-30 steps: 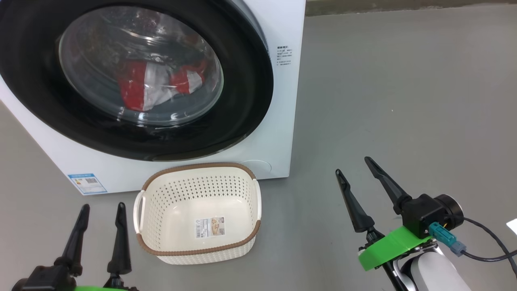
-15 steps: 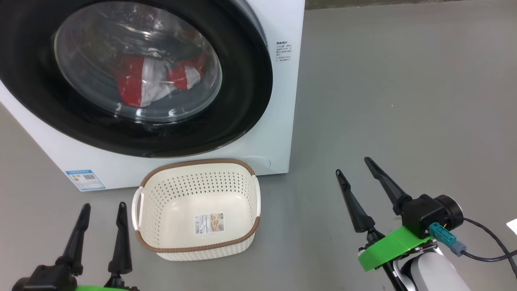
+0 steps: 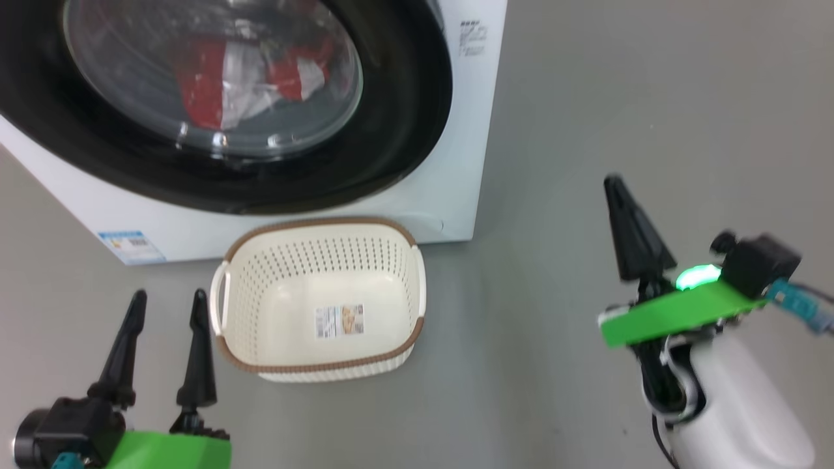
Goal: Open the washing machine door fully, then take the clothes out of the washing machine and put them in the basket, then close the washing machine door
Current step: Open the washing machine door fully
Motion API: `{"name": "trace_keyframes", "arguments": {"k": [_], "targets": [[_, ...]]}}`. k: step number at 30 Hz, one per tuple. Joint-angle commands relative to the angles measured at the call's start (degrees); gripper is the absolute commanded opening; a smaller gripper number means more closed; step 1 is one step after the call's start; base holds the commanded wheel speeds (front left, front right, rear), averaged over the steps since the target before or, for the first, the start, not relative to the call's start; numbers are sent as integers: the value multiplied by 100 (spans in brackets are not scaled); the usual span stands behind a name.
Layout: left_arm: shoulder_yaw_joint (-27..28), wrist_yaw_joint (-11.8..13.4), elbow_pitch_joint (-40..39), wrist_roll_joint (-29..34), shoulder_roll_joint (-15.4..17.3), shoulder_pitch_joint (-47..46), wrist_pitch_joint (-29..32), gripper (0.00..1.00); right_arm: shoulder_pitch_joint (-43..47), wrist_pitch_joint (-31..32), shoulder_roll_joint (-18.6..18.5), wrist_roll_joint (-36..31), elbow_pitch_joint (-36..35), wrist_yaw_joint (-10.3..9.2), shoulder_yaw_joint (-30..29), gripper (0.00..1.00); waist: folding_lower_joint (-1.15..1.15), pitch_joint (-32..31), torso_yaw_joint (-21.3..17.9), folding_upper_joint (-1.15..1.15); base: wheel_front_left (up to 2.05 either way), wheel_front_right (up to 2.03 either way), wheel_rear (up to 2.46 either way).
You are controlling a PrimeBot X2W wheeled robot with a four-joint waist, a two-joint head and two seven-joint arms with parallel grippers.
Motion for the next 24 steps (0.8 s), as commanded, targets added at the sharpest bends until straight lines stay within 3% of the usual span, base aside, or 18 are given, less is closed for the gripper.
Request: {"name": "trace_keyframes", "arguments": {"k": [1,11,24], "targets": [[147,-32,-186,20,102,-201,-52,100,-210,-36,25,104,-119,-4,124,0,0,205,82,0,0,0,0],[-107,-32,-404,-4,102,-647,-52,100,-1267,-36,25,1414,138,-4,79,0,0,887,428,0,0,0,0],[-257,-32,-485,-95,102,-1073,-52,100,-2780,3,0,3503,816,-4,665,0,0,1690,696,0,0,0,0]]}}
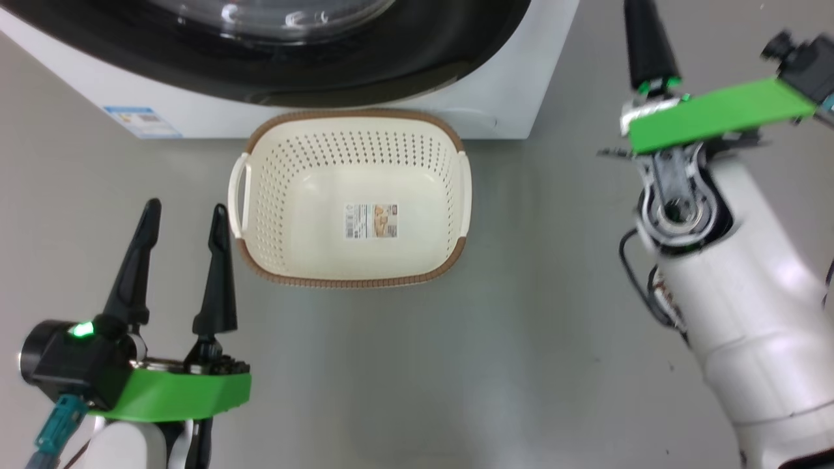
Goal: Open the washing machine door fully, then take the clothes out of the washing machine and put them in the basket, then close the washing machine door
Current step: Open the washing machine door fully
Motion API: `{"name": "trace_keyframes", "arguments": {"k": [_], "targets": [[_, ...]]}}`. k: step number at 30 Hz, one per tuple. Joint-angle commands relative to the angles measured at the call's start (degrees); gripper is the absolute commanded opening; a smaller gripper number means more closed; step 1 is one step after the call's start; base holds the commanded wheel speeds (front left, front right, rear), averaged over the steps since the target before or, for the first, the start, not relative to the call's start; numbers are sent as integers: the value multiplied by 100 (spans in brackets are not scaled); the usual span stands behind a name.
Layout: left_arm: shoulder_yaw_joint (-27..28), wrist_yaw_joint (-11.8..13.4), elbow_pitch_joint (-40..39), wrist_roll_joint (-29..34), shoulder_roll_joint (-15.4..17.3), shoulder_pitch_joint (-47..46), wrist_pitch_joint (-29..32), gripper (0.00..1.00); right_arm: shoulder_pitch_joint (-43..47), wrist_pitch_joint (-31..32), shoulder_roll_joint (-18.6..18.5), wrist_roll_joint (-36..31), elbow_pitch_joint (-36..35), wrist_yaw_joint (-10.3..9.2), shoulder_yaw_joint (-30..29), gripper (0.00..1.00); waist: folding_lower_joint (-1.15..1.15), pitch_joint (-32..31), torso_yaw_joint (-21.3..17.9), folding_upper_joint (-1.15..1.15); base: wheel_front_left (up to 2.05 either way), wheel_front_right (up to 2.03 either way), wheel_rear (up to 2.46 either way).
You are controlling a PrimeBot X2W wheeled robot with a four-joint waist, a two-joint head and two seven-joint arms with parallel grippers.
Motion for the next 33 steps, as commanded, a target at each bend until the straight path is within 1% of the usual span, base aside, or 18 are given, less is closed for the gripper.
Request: {"name": "trace_keyframes", "arguments": {"k": [1,7,12,13,16,21,27,33], "targets": [[162,-32,-174,-74,107,-163,-51,100,-311,50,15,281,-58,-4,91,0,0,302,142,0,0,0,0],[65,-32,-151,-82,127,-321,-51,100,-977,505,-194,1050,250,-4,81,0,0,539,216,0,0,0,0],[-17,-32,-121,-97,145,-398,-51,100,-1423,1159,-287,1584,571,-4,77,0,0,694,275,0,0,0,0],[-58,-32,-101,-97,155,-416,-51,100,-1558,1448,-314,1792,682,-4,65,0,0,741,301,0,0,0,0],[-126,-32,-67,-91,173,-450,-51,100,-1738,1854,-388,2015,847,-4,60,0,0,811,344,0,0,0,0],[-168,-32,-57,-99,188,-511,-51,100,-2003,2189,-480,2151,965,-4,53,0,0,924,377,0,0,0,0],[-232,-32,-42,-121,203,-593,-51,100,-2341,2741,-534,2359,1105,-4,71,0,0,1056,414,0,0,0,0],[-303,-32,-38,-129,200,-651,-51,100,-2637,3048,-620,2366,1290,-4,110,0,0,1153,481,0,0,0,0]]}}
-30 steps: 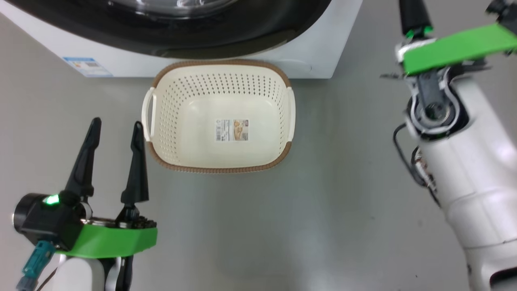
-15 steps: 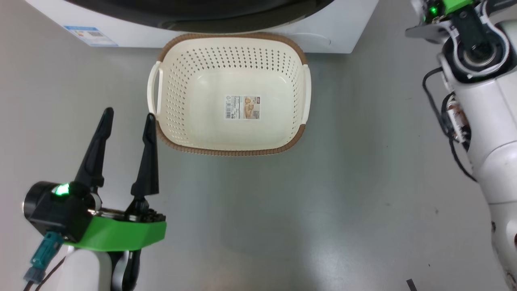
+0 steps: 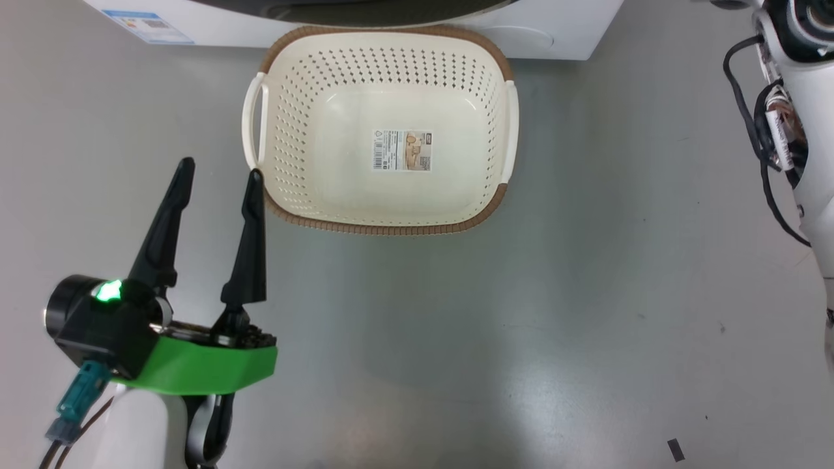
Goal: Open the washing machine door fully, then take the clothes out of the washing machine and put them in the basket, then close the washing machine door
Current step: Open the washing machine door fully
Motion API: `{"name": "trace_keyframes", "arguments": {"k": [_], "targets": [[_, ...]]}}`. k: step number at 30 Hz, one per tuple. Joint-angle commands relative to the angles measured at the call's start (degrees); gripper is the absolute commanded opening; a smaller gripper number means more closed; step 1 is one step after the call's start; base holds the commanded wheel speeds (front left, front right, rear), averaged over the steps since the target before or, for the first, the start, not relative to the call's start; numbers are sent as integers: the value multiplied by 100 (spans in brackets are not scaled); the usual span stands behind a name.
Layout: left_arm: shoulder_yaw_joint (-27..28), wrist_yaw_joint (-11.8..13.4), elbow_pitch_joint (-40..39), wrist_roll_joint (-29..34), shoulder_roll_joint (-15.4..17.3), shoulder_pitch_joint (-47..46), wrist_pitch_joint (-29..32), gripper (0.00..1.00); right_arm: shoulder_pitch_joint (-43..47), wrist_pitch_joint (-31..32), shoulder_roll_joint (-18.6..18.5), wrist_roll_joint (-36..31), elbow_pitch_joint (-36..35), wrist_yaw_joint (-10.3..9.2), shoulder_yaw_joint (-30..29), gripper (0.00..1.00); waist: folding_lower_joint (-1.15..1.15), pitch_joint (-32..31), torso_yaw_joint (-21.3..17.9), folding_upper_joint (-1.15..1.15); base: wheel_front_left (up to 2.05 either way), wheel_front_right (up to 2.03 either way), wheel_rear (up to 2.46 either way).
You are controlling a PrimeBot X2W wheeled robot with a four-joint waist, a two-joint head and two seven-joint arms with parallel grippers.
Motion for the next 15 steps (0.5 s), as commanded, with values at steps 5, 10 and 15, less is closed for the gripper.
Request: {"name": "trace_keyframes", "arguments": {"k": [5,10,15], "targets": [[119,-32,-99,-46,145,-104,-51,100,-247,370,89,6,-66,-3,148,0,0,106,76,0,0,0,0],[127,-32,-85,-58,141,-137,-51,100,-307,762,77,81,-148,-3,224,0,0,140,91,0,0,0,0],[191,-32,-86,-59,143,-135,-51,100,-193,1073,83,118,-406,-3,318,0,0,100,37,0,0,0,0]]}}
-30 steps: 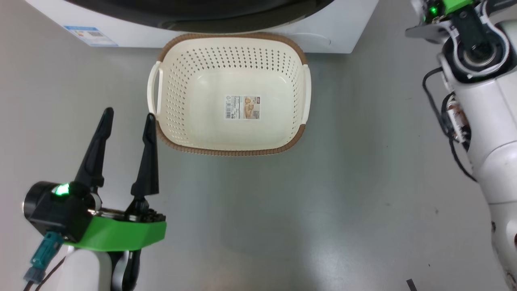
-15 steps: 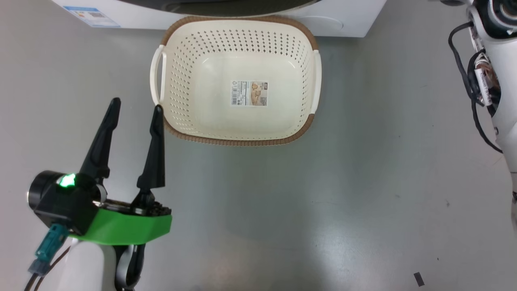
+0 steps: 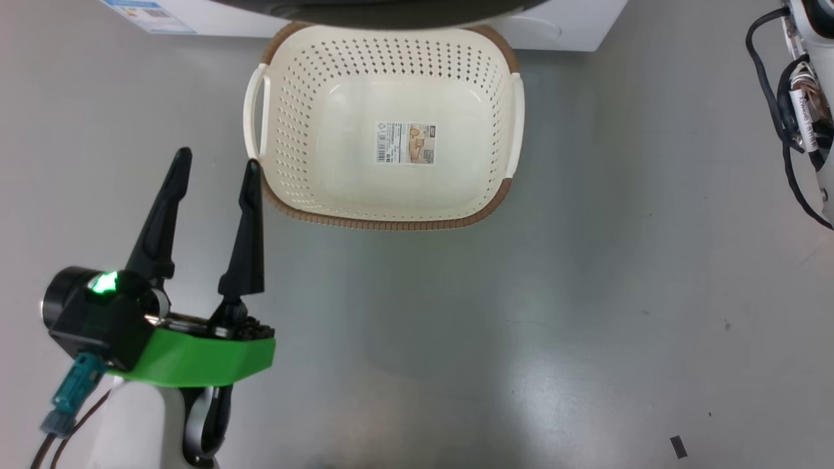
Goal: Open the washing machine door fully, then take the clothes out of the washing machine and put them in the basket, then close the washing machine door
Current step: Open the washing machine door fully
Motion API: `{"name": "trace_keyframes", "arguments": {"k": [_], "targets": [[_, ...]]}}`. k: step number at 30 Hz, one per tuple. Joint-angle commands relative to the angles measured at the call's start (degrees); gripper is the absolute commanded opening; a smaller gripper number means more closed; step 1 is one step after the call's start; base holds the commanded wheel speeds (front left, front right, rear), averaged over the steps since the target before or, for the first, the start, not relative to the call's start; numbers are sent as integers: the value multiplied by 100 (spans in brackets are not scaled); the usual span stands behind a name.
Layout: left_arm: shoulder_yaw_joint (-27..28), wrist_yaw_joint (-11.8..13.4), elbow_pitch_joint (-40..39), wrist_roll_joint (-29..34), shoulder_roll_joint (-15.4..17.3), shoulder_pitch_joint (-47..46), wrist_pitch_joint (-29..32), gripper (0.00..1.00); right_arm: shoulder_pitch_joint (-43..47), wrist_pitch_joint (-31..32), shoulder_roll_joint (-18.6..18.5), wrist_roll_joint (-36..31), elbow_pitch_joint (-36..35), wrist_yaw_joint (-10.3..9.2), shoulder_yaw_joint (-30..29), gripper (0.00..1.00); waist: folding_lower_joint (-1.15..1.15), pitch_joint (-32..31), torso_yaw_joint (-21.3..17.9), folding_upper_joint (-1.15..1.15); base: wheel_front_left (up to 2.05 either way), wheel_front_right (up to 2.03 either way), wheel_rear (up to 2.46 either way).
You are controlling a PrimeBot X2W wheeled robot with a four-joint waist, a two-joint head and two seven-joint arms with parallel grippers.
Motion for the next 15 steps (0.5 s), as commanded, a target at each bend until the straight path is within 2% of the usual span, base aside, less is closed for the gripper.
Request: {"name": "trace_keyframes", "arguments": {"k": [1,15], "targets": [[206,-32,-127,-7,144,-8,-51,100,97,139,246,48,-316,48,109,0,0,-25,-33,0,0,0,0],[285,-32,-127,-25,170,33,-51,100,480,877,173,103,-707,48,352,0,0,-234,-226,0,0,0,0]]}}
